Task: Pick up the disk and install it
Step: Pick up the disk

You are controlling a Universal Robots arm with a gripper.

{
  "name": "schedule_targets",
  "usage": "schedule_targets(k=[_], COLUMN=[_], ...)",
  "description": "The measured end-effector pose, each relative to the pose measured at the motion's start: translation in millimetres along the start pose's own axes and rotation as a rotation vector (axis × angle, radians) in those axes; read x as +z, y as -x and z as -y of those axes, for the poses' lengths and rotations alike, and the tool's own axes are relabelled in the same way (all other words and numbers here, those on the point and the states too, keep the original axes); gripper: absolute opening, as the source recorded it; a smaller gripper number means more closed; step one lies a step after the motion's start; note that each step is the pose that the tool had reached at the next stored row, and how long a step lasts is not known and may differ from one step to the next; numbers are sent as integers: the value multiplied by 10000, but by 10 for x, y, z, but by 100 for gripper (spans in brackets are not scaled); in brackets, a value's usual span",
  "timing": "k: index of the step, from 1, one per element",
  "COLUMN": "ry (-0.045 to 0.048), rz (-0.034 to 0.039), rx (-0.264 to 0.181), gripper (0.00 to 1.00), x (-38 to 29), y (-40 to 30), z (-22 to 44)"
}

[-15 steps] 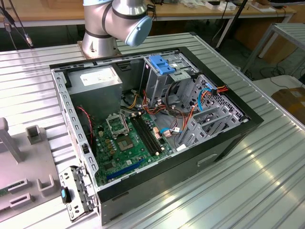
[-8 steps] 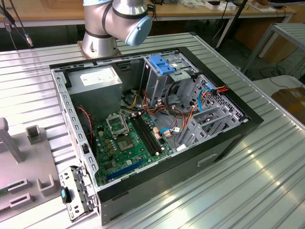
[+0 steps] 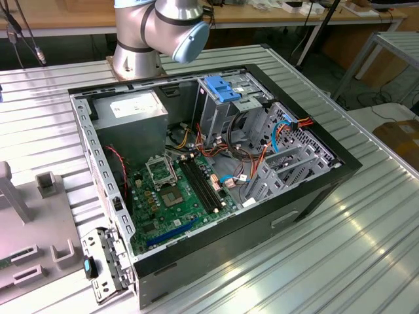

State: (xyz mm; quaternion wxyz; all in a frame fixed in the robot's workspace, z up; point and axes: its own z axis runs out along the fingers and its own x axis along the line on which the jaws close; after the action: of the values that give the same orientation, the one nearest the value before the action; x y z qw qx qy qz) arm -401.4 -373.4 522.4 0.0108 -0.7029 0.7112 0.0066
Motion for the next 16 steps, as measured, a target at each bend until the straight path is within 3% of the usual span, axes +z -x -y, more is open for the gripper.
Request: schedule_targets(k=[16], ry=[1], rz=[0], rx=[1], gripper=[37], x=[1], y=[2], z=[170])
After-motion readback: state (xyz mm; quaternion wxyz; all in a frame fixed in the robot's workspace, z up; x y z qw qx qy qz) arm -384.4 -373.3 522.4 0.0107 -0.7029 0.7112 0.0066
